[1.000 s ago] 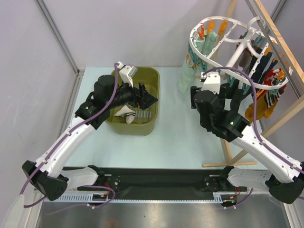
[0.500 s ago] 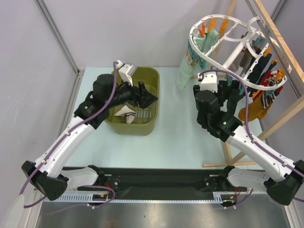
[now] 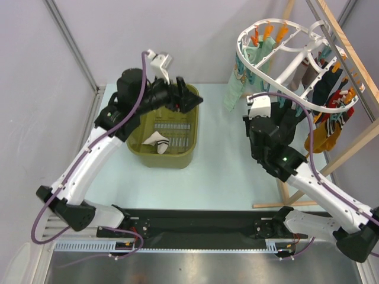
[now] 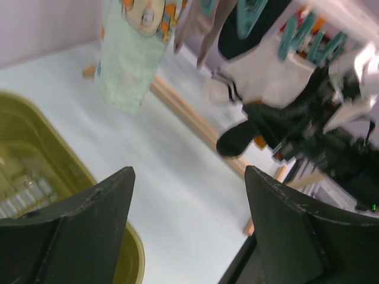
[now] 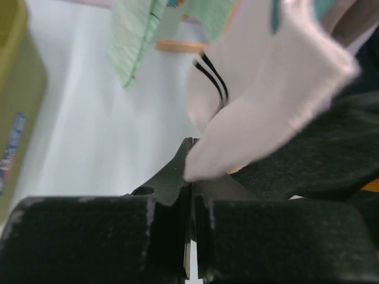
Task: Remove the socks clipped to the hanger
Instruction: Place the sock in the bin, then remove the sock from the hanger.
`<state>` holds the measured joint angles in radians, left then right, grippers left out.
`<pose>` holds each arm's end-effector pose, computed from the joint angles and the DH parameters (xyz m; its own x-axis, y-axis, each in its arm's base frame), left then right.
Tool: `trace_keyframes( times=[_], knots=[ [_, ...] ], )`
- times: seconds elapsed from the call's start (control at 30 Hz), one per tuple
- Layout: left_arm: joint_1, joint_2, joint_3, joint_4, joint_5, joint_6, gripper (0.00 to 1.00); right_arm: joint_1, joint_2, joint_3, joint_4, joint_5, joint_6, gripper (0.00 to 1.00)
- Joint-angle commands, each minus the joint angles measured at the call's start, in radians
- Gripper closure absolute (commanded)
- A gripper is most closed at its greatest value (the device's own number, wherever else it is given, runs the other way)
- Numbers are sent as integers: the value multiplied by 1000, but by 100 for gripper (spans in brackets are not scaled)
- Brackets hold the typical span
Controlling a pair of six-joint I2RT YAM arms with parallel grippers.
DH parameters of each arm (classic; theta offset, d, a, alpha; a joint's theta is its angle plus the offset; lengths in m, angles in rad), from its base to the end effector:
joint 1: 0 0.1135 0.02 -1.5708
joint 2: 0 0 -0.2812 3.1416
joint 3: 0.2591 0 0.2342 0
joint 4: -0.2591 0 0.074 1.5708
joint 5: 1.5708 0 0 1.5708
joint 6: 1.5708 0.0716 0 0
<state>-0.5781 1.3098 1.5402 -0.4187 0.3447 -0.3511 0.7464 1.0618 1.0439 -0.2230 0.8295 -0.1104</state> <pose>0.2322 -0.1804 0.4688 -0.4197 -0.1127 -0.9006 0.6900 0.6050 -0.3972 0.2041 0.1169 0.3858 -0.1815 -0.2692 -0.9458 0.0477 0.9583 -0.2819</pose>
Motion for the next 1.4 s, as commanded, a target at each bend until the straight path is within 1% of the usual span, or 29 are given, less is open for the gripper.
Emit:
trace_keyframes(
  times=[0.0,0.07,0.13,0.17,0.23,0.27,0.37,0.47,0.6,0.7,0.9,1.1,1.27,1.37],
  knots=[
    [-6,107,220,-40,-4,-12,21,-4,-91,34,-16,-90,57,100],
    [-15,158,329,-55,14,-25,22,-4,-132,33,-21,-134,72,100],
    [-28,221,401,-84,1,-31,23,-4,-152,34,-36,-151,92,100],
    [-46,241,479,-101,-28,-34,24,-4,-166,33,-44,-156,98,100],
    [-63,305,559,-135,-55,-38,27,-4,-175,33,-64,-174,106,100],
    [-80,328,634,-162,-70,-40,28,-4,-180,33,-70,-185,127,100],
    [-115,385,730,-184,-90,-55,30,-5,-198,30,-85,-214,155,100],
    [-152,407,750,-167,-104,-66,30,-4,-204,28,-88,-228,164,100],
    [-195,434,748,-128,-127,-77,32,-4,-204,22,-85,-237,179,100],
    [-233,463,744,-94,-147,-58,34,-4,-204,13,-72,-247,189,100],
    [-252,519,742,9,-187,-45,34,-4,-209,-2,-52,-257,196,100],
    [-252,571,741,110,-148,-54,34,-4,-223,-19,-42,-273,189,100],
    [-253,615,726,181,-108,-20,31,-4,-240,-19,-58,-283,202,100],
    [-253,635,724,224,-52,14,31,-5,-258,-24,-67,-285,199,100]
  ],
)
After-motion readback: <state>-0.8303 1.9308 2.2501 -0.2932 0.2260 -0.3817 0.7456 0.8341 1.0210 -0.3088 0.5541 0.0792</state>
